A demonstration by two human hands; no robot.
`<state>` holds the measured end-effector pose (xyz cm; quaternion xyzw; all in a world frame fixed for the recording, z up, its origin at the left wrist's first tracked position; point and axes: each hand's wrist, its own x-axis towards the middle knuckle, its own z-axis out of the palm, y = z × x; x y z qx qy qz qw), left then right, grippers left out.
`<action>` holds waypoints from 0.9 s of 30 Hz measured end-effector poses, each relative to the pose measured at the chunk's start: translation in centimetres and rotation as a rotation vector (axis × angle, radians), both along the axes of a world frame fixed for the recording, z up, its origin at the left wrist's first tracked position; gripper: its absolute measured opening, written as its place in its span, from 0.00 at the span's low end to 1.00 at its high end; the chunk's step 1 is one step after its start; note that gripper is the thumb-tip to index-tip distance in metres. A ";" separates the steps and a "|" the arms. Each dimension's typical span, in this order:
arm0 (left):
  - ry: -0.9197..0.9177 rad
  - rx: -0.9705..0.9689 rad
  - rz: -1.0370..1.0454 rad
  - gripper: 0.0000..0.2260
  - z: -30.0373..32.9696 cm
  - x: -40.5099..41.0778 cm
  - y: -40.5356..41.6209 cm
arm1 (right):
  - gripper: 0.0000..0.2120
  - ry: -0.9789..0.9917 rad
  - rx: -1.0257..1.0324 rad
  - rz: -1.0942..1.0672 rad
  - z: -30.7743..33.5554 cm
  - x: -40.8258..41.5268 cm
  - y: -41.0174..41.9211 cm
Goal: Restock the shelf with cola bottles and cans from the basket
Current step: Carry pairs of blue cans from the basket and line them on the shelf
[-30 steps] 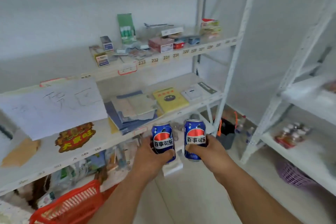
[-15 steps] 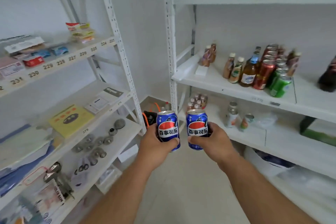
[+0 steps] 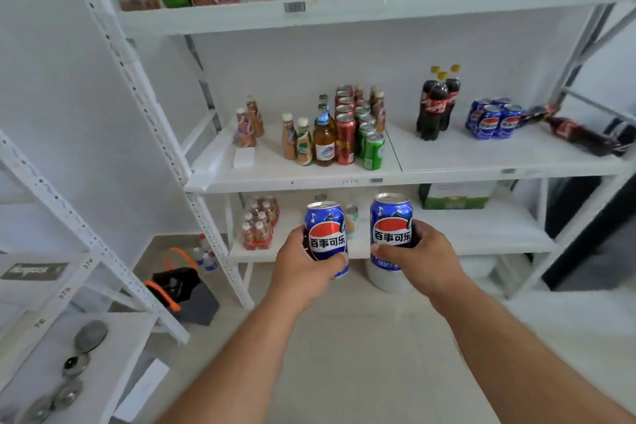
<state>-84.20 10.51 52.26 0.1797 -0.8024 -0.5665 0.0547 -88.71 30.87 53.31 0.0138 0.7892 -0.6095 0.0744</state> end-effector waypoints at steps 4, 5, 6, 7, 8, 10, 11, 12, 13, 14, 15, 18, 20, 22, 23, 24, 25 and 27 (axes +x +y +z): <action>0.010 0.016 -0.079 0.23 0.2 -2.2 1.9 | 0.24 0.007 0.035 -0.109 0.4 -0.4 2.7; 0.012 0.017 -0.099 0.23 0.3 -2.7 2.5 | 0.24 0.010 0.035 -0.132 0.5 -0.5 3.4; 0.017 0.018 -0.124 0.22 0.4 -3.3 3.1 | 0.24 0.015 0.033 -0.151 0.6 -0.6 4.0; 0.023 0.016 -0.150 0.22 0.6 -3.8 3.8 | 0.23 0.019 0.033 -0.163 0.7 -0.7 4.6; 0.028 0.018 -0.172 0.22 0.7 -4.4 4.4 | 0.22 0.023 0.034 -0.176 0.8 -0.9 5.3; 0.040 0.022 -0.196 0.24 0.9 -5.6 5.9 | 0.21 0.032 0.035 -0.195 0.9 -1.4 6.7; 0.045 0.019 -0.203 0.26 1.0 -6.3 6.7 | 0.21 0.035 0.035 -0.202 1.0 -1.7 7.4; 0.049 0.012 -0.212 0.28 1.0 -7.0 7.6 | 0.20 0.039 0.031 -0.209 1.2 -2.0 8.2; 0.052 0.006 -0.221 0.30 0.9 -7.7 8.4 | 0.19 0.042 0.026 -0.215 1.2 -2.4 9.1; 0.054 0.005 -0.227 0.31 0.9 -8.3 9.4 | 0.19 0.045 0.020 -0.221 1.2 -2.9 10.0; 0.058 0.002 -0.231 0.32 0.9 -8.9 10.3 | 0.19 0.046 0.016 -0.227 1.1 -3.4 11.0; 0.057 -0.006 -0.235 0.30 1.0 -10.9 13.6 | 0.20 0.046 0.010 -0.243 0.7 -5.4 14.1; 0.046 -0.009 -0.224 0.30 0.8 -12.5 16.1 | 0.22 0.041 0.012 -0.236 0.4 -7.0 16.4; 0.038 -0.013 -0.211 0.30 0.8 -14.0 18.8 | 0.23 0.046 0.015 -0.227 0.3 -8.7 18.9; 0.038 -0.019 -0.205 0.29 0.9 -14.8 20.2 | 0.23 0.048 0.017 -0.222 0.3 -9.6 20.2; 0.036 -0.026 -0.197 0.28 1.0 -15.5 21.6 | 0.23 0.045 0.019 -0.215 0.2 -10.5 21.5; 0.033 -0.030 -0.190 0.27 1.0 -16.1 23.0 | 0.23 0.042 0.020 -0.208 0.2 -11.4 22.8; 0.027 -0.019 -0.173 0.27 1.1 -17.4 25.6 | 0.24 0.035 0.033 -0.191 0.0 -13.1 25.3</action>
